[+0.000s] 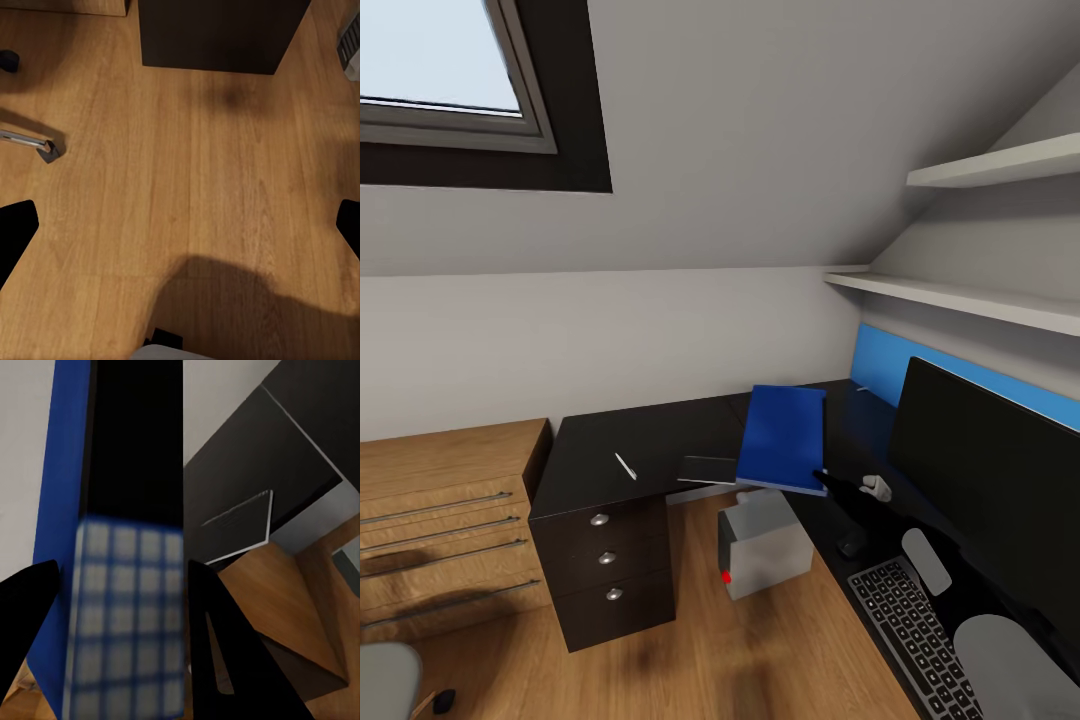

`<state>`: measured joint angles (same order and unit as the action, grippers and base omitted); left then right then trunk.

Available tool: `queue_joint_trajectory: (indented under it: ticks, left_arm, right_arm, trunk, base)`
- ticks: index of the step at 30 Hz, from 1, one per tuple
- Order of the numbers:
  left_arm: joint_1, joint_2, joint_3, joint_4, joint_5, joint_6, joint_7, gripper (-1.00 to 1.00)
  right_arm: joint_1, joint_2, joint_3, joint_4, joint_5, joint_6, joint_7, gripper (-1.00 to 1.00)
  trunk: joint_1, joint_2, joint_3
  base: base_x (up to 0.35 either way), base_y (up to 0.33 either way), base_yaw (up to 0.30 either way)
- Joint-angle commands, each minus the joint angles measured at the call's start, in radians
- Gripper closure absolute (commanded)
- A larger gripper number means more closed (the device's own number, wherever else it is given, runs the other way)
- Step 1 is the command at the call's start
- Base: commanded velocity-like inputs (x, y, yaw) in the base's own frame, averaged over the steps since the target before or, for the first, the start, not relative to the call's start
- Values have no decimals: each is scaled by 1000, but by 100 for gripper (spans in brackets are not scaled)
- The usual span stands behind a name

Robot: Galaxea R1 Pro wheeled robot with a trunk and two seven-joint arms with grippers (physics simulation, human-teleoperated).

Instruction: In the bedroom, organize the workspace by keeping the computer under the desk, ensuring the monitor is on the desk, placing the keyboard on the desk next to the monitor, placing the mouse on the desk next to the keyboard, moving the folder from the swivel chair onto the desk next to the mouse, stacking the notebook on top of the folder with the pen on top of the notebook, and positioning the swivel chair next to the desk.

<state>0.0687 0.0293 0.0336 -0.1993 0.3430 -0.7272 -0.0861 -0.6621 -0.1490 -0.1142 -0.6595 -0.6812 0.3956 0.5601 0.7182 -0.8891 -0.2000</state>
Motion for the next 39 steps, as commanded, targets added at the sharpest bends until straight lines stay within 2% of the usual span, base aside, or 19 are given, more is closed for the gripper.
queue_joint_trajectory:
  ticks: [1,11,27,34,39]
  left_arm:
    - [0,0,4,-1,7,0,-9,-100]
    - [0,0,6,-1,7,-2,-10,-100]
    - [0,1,6,-2,7,-5,-10,-100]
    - [0,1,7,-2,8,-3,-8,-100]
    - [0,1,8,-2,8,-3,-8,-100]
  right_arm:
    - [-1,0,-2,0,-8,9,2,100]
    - [-1,0,-4,3,-8,9,3,100]
    - [-1,-1,-4,3,-8,11,3,100]
    - [-1,-2,-5,6,-8,10,1,100]
    - [-1,-8,-14,46,-7,10,1,100]
  trunk:
    - [0,-1,-1]
    - [0,-1,-1]
    - [0,-1,-1]
    - [0,-1,-1]
    - [0,-1,-1]
  base:
    - [0,0,0]
    - [29,0,0]
    - [244,0,0]
    - [34,0,0]
    - [4,0,0]
